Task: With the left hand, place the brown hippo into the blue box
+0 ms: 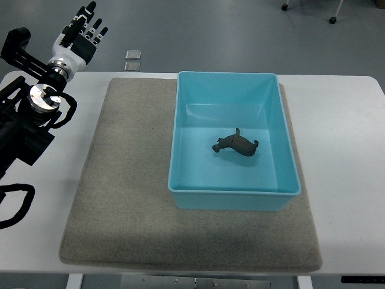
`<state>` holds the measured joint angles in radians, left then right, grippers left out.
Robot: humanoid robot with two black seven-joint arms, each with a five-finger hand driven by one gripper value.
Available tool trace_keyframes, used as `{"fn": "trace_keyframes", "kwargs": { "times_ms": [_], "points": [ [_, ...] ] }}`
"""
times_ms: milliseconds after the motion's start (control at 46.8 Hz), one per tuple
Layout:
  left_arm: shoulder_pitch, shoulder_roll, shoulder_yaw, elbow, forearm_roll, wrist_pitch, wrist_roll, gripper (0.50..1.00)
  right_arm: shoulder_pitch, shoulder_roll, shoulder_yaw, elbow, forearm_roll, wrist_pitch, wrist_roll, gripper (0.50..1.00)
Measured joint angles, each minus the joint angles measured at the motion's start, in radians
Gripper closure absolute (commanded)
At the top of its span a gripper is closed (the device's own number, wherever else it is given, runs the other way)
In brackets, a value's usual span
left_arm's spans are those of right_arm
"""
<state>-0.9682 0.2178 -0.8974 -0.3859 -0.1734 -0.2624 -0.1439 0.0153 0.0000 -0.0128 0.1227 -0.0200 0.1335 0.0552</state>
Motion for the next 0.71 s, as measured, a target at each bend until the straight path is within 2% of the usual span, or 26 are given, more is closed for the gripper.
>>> {"fn": "trace_keyframes", "kwargs": {
  "times_ms": [706],
  "points": [
    [0.028,0.000,-0.036,-0.002,-0.011,-0.040,-0.019,0.506,-0.001,0.000,0.002,0.007,-0.002,0.004,0.000,0.564]
  ]
}}
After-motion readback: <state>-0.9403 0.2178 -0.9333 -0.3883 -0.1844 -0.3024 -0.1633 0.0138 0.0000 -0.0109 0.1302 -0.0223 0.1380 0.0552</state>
